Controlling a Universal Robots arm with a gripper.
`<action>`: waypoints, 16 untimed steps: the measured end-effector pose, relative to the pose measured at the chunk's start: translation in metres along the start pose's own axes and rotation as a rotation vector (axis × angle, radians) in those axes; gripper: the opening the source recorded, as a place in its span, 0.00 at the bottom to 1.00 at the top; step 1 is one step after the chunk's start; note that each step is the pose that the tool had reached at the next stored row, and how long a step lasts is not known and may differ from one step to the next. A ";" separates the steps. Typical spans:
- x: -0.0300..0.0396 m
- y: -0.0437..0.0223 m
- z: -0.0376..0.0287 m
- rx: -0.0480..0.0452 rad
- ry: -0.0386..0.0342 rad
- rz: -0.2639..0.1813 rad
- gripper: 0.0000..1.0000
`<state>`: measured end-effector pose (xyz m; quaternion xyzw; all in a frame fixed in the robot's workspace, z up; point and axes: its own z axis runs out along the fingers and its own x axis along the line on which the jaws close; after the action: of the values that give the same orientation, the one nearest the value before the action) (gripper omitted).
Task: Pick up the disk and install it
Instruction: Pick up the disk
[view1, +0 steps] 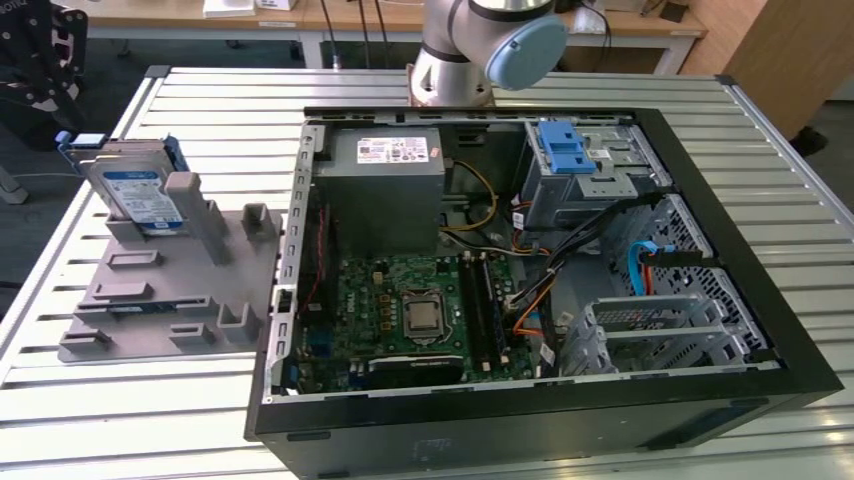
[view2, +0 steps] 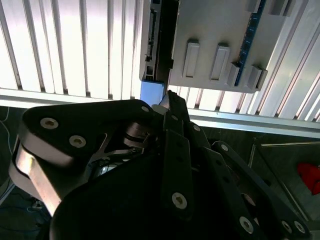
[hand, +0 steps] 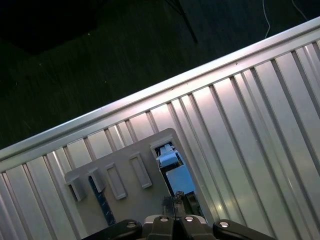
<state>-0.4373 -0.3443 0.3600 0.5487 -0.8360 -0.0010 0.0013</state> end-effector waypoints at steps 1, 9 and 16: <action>0.0000 0.0000 0.0000 0.0000 0.0000 0.000 0.11; 0.0000 0.0000 0.0000 0.0000 0.0000 0.000 0.24; 0.0000 -0.0001 0.0004 0.0000 0.0004 -0.108 0.25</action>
<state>-0.4372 -0.3443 0.3596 0.5929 -0.8053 -0.0010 0.0014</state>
